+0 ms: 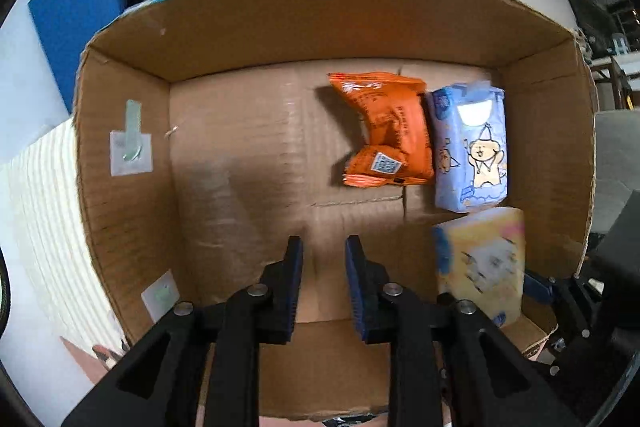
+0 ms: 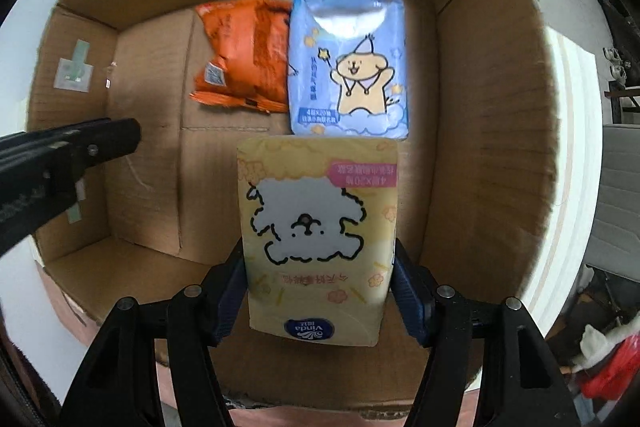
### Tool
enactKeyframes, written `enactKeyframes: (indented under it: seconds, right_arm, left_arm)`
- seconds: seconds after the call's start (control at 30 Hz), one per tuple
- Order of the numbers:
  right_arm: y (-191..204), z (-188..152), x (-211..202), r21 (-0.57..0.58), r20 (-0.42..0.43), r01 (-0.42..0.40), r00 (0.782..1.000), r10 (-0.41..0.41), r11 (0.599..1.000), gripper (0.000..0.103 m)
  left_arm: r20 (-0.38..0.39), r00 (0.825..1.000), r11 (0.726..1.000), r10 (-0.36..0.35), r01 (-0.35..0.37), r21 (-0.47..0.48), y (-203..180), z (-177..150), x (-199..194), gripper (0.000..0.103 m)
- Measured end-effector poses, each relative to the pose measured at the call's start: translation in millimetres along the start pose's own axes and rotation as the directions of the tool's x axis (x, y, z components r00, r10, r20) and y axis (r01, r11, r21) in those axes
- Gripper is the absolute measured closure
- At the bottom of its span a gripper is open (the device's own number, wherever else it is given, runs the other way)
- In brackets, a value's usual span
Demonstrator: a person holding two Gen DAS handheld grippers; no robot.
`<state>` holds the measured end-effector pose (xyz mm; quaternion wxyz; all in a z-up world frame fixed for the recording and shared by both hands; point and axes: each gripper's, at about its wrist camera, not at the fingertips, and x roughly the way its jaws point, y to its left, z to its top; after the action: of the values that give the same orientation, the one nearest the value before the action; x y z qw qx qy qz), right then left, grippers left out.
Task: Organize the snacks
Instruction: 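Lower both items into the box and open both tools, then grasp the black snack bag with the right tool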
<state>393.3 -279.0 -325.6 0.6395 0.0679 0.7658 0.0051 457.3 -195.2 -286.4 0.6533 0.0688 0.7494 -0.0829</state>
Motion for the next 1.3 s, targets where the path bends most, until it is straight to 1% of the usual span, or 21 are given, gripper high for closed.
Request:
enactKeyframes:
  seconds: [0.07,0.1,0.17,0.2,0.23,0.27,0.3,0.33,0.4,0.47,0.57,0.6,0.67,0.77,0.83,0.9,0.97,1.03,1.17,1.27,1.3]
  right_arm:
    - [-1,-2,-5,-0.001,0.012,-0.012,1.0,0.012,1.0,0.022]
    - [0,-4,-11,-0.004,0.026,-0.013,1.0,0.013,1.0,0.013]
    - [3,-7,-30,-0.009,0.061,-0.019,0.998,0.019,1.0,0.011]
    - [3,-11,-41,-0.011,0.082,-0.023,0.996,0.023,1.0,0.011]
    - [3,-13,-47,-0.012,0.1,-0.022,0.995,0.023,1.0,0.011]
    - [2,-15,-55,-0.012,0.12,-0.021,0.993,0.023,1.0,0.009]
    - [2,-19,-63,-0.014,0.139,-0.025,0.99,0.027,1.0,0.001]
    - [3,-25,-72,-0.017,0.16,-0.034,0.986,0.036,0.999,0.0]
    - [3,-36,-86,-0.024,0.189,-0.048,0.981,0.052,0.999,0.0]
    - [6,-49,-97,-0.032,0.217,-0.063,0.974,0.068,0.998,0.0]
    - [11,-73,-110,-0.038,0.26,-0.097,0.96,0.104,0.995,0.0]
    - [14,-81,-112,-0.037,0.271,-0.108,0.956,0.113,0.994,0.0]
    - [15,-107,-113,-0.012,0.295,-0.13,0.947,0.128,0.991,0.0]
    - [13,-149,-93,0.059,0.277,-0.187,0.947,0.164,0.981,0.0]
    - [5,-178,-55,0.148,0.215,-0.288,0.943,0.254,0.946,0.0]
    - [2,-200,-15,0.236,0.144,-0.34,0.939,0.313,0.91,0.0]
    - [5,-221,33,0.311,0.047,-0.352,0.933,0.356,0.883,0.0]
    - [8,-235,72,0.379,-0.002,-0.357,0.922,0.386,0.854,0.0]
    - [17,-247,117,0.483,-0.016,-0.338,0.919,0.394,0.808,0.005]
    - [22,-249,132,0.552,-0.001,-0.333,0.917,0.399,0.764,0.006]
    - [23,-250,137,0.575,-0.004,-0.331,0.913,0.407,0.748,0.01]
  left_arm:
    - [0.013,1.0,1.0,-0.02,0.02,-0.014,5,-3,-9,0.07]
    - [0.031,0.999,0.999,-0.023,0.023,-0.024,8,-6,-17,0.067]
    - [0.068,0.997,0.999,-0.035,0.038,-0.031,12,-14,-33,0.048]
    - [0.082,0.996,0.999,-0.036,0.039,-0.034,14,-16,-39,0.042]
    - [0.118,0.992,0.998,-0.036,0.041,-0.041,17,-24,-52,0.031]
    - [0.149,0.988,0.998,-0.036,0.043,-0.047,21,-31,-62,0.024]
    - [0.168,0.985,0.998,-0.035,0.045,-0.05,23,-35,-68,0.021]
    - [0.196,0.98,0.997,-0.034,0.045,-0.055,25,-44,-79,0.017]
    - [0.245,0.969,0.998,-0.013,0.028,-0.061,28,-62,-94,0.016]
    - [0.299,0.954,0.998,0.031,-0.012,-0.066,28,-82,-108,0.001]
    - [0.377,0.922,0.996,0.084,-0.064,-0.066,26,-114,-123,0.001]
    - [0.39,0.915,0.995,0.1,-0.083,-0.061,25,-127,-124,0.001]
    - [0.394,0.911,0.992,0.125,-0.109,-0.063,24,-145,-122,0.001]
    - [0.376,0.91,0.984,0.176,-0.16,-0.072,27,-185,-103,0.001]
    - [0.346,0.911,0.974,0.226,-0.205,-0.096,32,-207,-83,0.001]
    - [0.307,0.915,0.965,0.26,-0.235,-0.116,40,-226,-61,0.001]
    - [0.261,0.917,0.953,0.301,-0.278,-0.12,47,-244,-34,0.001]
    - [0.213,0.917,0.94,0.338,-0.318,-0.121,54,-260,-9,0.001]
    - [0.148,0.931,0.939,0.333,-0.314,-0.141,67,-281,23,0.001]
    - [0.134,0.937,0.94,0.324,-0.303,-0.154,71,-289,33,0.001]
    - [0.129,0.938,0.941,0.321,-0.301,-0.152,71,-291,35,0.001]
